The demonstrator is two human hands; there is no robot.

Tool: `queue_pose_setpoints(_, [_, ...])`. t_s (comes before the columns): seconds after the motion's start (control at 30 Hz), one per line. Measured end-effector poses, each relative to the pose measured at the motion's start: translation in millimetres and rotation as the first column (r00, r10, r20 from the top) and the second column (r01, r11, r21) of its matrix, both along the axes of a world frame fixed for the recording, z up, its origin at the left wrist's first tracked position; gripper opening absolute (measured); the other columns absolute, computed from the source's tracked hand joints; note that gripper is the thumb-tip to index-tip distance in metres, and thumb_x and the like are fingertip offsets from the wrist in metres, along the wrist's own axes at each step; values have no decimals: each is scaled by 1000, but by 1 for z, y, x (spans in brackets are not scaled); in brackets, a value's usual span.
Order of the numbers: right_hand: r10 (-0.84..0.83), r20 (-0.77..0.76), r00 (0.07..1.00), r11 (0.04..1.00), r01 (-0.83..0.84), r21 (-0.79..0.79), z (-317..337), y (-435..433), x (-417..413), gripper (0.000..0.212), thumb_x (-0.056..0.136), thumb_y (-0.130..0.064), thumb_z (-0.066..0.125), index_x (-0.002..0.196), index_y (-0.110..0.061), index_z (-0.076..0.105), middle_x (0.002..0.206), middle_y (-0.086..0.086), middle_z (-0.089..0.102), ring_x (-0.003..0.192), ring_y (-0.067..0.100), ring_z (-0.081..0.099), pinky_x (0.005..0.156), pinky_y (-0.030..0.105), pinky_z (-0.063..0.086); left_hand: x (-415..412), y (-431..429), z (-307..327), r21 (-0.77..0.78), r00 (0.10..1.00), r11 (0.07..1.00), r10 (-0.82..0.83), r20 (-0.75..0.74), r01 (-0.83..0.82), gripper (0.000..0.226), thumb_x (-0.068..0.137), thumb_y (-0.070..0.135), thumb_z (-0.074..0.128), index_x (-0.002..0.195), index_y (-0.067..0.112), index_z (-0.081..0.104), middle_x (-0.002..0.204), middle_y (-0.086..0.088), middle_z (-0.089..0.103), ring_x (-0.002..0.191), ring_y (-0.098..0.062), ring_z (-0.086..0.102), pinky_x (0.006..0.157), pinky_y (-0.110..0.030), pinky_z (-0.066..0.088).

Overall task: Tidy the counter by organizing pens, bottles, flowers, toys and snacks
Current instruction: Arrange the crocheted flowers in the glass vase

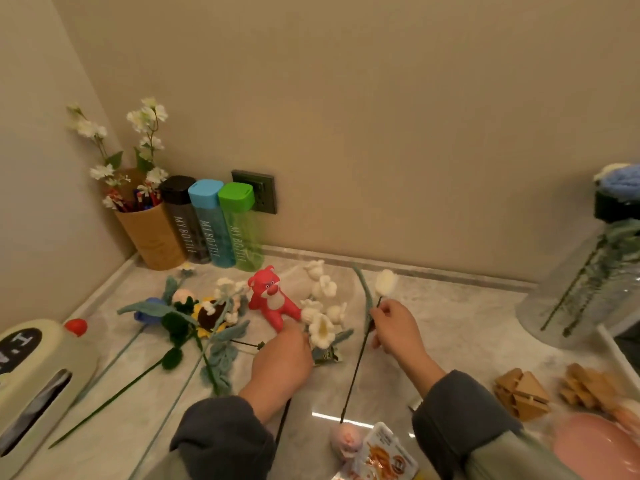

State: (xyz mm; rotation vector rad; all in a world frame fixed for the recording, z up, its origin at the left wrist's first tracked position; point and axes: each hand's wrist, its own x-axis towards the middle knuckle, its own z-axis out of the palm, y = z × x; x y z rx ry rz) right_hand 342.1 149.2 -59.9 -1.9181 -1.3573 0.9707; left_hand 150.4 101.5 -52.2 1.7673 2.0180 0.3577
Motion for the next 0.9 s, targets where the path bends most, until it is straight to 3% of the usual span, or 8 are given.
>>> queue_pose_setpoints(0.13, [-94,-191,977,983,121,134,40,2,4,17,100,-22,40,86,-20,50,75,3,69,41,14,60,35,24,36,7,13,28,43,951,999,14,309,-29,15,95,17,39,109,21,36,90,-7,63,71,-25,67,64,-41,58])
queue_pose_setpoints(0.23, [-123,-343,931,952,208,224,79,-4,11,16,102,-26,39,96,-22,53,73,2,72,41,16,58,35,25,36,25,25,52,101,819,995,-45,572,-16,15,95,13,36,100,27,38,80,-7,63,49,-16,58,44,-31,50])
queue_pose_setpoints(0.33, [-115,-424,898,900,275,337,117,-13,30,18,103,-25,38,97,-17,53,71,6,70,40,17,55,34,25,33,58,33,80,191,727,982,-137,673,8,13,95,11,39,101,21,44,66,-3,56,48,-11,46,41,-24,35])
queue_pose_setpoints(0.43, [-92,-424,901,877,275,394,143,-26,47,20,103,-25,36,97,-17,53,69,7,67,40,15,51,35,24,34,93,33,104,199,536,979,-193,822,48,18,101,18,36,87,15,47,53,0,45,37,-4,33,36,-17,26])
queue_pose_setpoints(0.6, [-105,-384,917,790,311,528,184,-61,107,21,104,-18,36,93,-18,53,59,2,63,37,9,46,36,20,36,176,17,147,257,325,956,-290,900,141,22,102,20,36,82,18,44,56,1,42,39,-2,32,36,-16,26])
queue_pose_setpoints(0.7, [-146,-327,934,732,324,599,204,-79,150,22,103,-17,38,89,-21,54,66,7,63,42,8,47,44,24,39,228,2,165,333,235,922,-374,897,198,21,101,23,39,83,17,48,53,5,40,40,-2,31,37,-15,27])
queue_pose_setpoints(0.83, [-161,-346,924,607,369,703,224,-103,208,25,103,-14,38,86,-21,54,59,-1,58,42,3,46,44,16,36,289,-14,179,384,211,904,-419,883,185,31,101,27,41,72,19,48,54,5,40,47,-6,33,41,-17,27])
queue_pose_setpoints(0.9, [-180,-351,919,540,391,746,233,-113,239,23,102,-14,38,88,-20,54,60,3,59,44,4,46,46,18,36,317,-23,184,446,208,871,-485,850,209,37,101,31,38,68,17,46,52,4,40,44,-6,33,41,-17,27])
